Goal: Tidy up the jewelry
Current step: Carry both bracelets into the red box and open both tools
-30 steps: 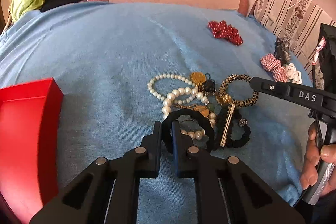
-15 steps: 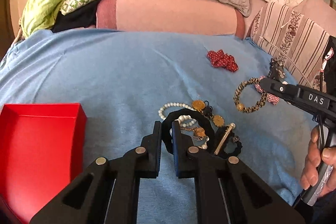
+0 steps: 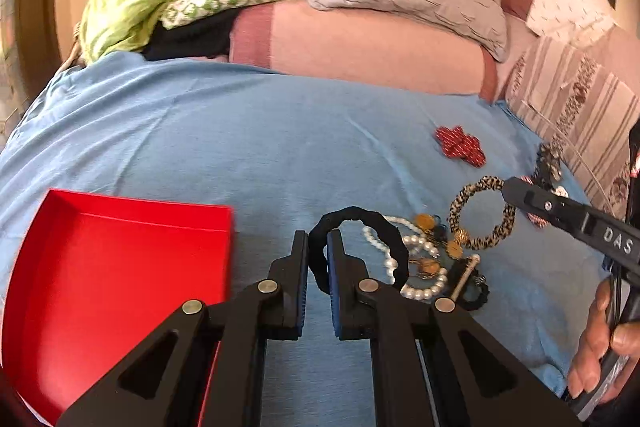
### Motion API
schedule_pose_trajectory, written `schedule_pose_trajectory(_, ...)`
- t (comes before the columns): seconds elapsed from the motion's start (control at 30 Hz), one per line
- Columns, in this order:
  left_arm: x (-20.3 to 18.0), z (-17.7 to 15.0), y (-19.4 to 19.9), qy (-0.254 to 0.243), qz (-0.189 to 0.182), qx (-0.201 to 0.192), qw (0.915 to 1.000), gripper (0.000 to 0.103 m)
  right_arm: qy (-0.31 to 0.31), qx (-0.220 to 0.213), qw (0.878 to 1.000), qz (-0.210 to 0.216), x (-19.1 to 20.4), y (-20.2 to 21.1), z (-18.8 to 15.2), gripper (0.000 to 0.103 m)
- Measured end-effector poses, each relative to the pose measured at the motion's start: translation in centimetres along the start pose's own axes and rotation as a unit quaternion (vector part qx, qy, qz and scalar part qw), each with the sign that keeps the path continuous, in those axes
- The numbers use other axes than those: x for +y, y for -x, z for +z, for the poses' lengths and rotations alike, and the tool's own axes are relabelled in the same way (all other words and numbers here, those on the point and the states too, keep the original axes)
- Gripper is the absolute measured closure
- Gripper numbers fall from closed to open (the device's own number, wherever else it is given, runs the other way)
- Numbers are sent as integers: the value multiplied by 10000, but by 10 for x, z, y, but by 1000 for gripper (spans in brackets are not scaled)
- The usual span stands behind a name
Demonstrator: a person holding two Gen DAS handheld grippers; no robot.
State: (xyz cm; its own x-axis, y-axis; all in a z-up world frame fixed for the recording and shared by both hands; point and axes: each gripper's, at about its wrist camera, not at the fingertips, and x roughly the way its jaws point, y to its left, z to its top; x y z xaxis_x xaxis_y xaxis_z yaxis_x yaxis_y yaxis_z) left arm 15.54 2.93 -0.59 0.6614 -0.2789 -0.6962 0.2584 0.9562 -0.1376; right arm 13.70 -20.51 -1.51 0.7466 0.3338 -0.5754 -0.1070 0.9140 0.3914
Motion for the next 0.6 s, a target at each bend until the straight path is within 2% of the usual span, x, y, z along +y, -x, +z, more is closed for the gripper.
schedule_pose_trajectory(0.27, 63, 8, 18, 584, 358, -54, 9976, 94, 115, 123, 9988, 457, 53, -27, -2, 93)
schedule_pose_trajectory(0.43, 105, 7, 22, 730, 937, -15, 9929, 94, 182, 245, 9968, 746, 90, -51, -5, 93)
schedule_pose_trajectory(0.6, 148, 3, 17, 1051, 1163, 193, 9874, 94, 162, 441, 9930, 1080, 123, -72, -6, 93)
